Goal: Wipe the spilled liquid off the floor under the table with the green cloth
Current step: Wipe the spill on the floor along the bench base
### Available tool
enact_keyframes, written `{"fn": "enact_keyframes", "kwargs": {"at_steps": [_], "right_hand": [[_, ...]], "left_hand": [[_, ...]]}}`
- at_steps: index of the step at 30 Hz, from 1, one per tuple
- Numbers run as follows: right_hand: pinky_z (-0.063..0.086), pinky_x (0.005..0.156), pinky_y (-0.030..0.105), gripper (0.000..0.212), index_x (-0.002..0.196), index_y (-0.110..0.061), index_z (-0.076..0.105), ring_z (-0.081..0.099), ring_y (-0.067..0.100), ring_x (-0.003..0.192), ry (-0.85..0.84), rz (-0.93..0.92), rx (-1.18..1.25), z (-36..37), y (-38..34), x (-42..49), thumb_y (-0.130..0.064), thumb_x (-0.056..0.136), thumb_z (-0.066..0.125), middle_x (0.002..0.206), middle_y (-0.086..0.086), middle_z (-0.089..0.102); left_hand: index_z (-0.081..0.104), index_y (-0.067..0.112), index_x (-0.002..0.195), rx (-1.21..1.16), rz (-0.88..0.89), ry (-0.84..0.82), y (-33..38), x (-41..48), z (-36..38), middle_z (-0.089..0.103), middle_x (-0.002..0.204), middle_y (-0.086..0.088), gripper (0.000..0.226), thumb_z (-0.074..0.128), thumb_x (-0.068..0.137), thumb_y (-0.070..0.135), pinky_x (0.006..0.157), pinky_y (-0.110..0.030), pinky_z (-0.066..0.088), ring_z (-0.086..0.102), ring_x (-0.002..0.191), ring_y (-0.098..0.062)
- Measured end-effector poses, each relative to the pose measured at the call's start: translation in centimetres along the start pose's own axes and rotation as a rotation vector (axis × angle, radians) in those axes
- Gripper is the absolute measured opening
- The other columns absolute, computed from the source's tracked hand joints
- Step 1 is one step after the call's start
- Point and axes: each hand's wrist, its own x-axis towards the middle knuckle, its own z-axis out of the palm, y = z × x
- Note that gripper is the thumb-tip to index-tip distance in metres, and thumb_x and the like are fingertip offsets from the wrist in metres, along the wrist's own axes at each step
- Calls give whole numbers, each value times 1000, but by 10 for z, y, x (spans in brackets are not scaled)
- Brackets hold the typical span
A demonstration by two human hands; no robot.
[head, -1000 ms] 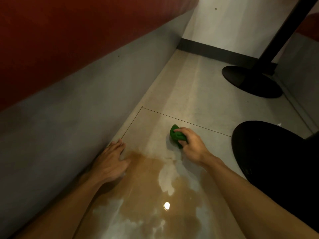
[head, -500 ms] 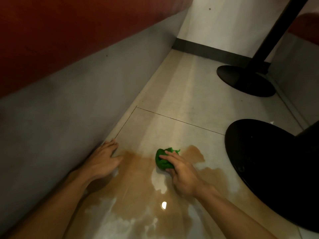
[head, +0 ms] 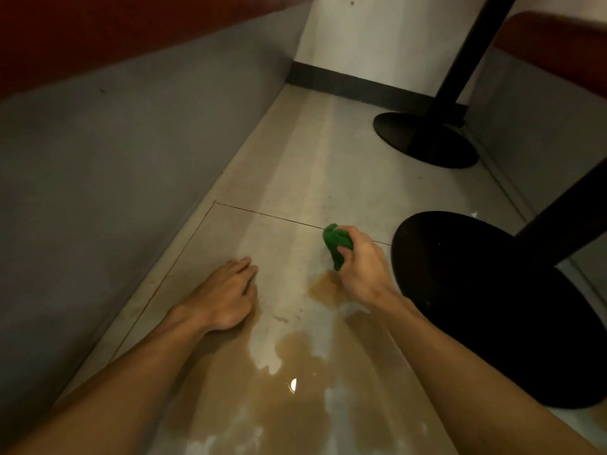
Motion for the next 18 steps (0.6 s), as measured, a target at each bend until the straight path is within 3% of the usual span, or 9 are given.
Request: {"fn": "enact_keyframes", "kwargs": {"at_steps": [2,6,12,15,18], "right_hand": [[46,98,37,45,135,-14,46,51,25,117,68,66,-219,-7,27,7,-2,92,50,131,8,51],[37,105,40,49,137,-12,42,44,29,125,-38,223,-460,4,64,-6,-7,91,54,136,13,47],[25,116,37,60,142,-13,37,35,28,135,-10,173,-360,38,46,-8,-2,87,57,146,12,39],[19,116,34,54,145,-17,35,28,28,140,-124,73,-305,54,27,-5,-9,93,50,153,12,31],[25,115,36,53,143,-21,40,28,28,141,-259,-78,-265,68,13,-12,-9,93,50,155,8,28]], "left_hand": [[24,21,150,-1,-6,9,-3,3,2,10,160,4,51,26,102,38,114,-22,1,7,146,-12],[23,24,151,10,-18,17,-4,6,8,8,160,7,52,25,101,40,116,-26,4,5,146,-11],[21,25,151,14,-34,18,-1,6,10,6,160,8,52,25,101,39,117,-28,4,3,147,-11],[21,25,151,13,-32,19,-1,6,8,6,160,8,52,27,101,38,117,-27,3,2,147,-11],[21,27,151,-2,-40,30,-1,5,8,6,160,10,52,29,101,38,116,-26,3,3,146,-10]]}}
